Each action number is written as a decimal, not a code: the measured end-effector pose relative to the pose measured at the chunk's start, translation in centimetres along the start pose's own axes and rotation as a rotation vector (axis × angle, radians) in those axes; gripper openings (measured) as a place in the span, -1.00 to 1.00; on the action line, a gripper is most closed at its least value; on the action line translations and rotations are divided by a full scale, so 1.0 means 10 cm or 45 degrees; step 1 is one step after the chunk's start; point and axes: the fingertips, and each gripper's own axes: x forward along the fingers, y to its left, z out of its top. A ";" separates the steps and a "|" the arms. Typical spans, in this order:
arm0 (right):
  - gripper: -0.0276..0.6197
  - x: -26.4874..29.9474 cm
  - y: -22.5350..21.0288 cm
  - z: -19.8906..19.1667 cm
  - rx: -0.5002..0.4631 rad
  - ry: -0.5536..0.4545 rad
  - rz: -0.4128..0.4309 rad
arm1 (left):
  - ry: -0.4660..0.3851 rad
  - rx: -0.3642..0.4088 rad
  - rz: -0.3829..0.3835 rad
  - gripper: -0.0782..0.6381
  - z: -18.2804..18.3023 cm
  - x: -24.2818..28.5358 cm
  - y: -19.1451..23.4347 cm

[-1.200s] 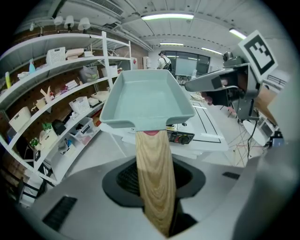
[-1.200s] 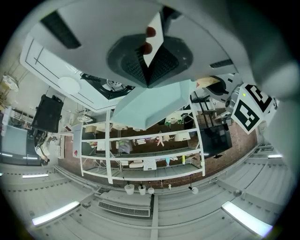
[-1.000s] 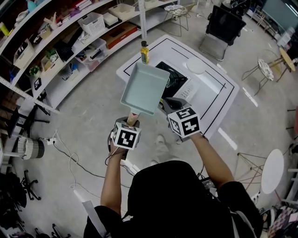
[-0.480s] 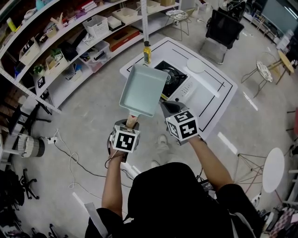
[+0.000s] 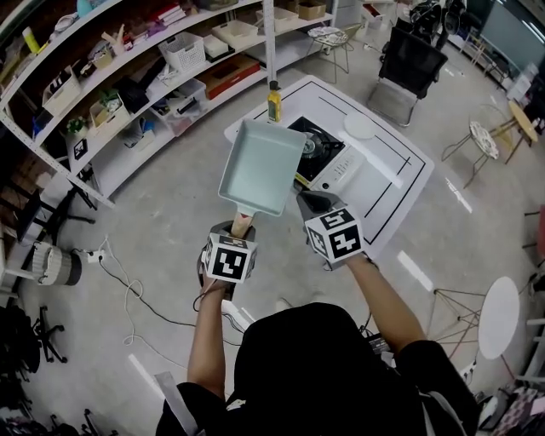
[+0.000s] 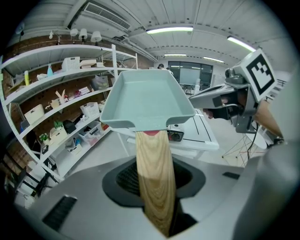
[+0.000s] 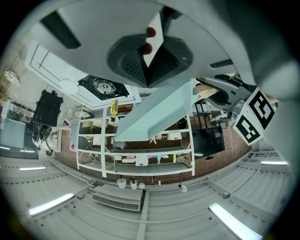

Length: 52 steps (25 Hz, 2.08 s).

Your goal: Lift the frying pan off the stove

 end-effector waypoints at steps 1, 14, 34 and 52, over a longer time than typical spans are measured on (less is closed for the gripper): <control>-0.91 0.00 0.00 0.01 -0.003 -0.002 0.001 | -0.003 -0.003 0.002 -0.41 0.01 -0.01 0.00; -0.91 -0.45 -0.14 -0.04 -0.029 -0.002 0.018 | -0.010 -0.057 0.032 -0.41 0.10 -0.20 -0.38; -0.91 -1.44 -0.11 -0.61 -0.047 0.005 0.061 | -0.022 -0.091 0.096 -0.41 -0.25 -0.63 -1.37; -0.91 -2.02 -0.01 -0.90 -0.073 -0.056 0.058 | -0.037 -0.115 0.128 -0.41 -0.58 -0.96 -1.96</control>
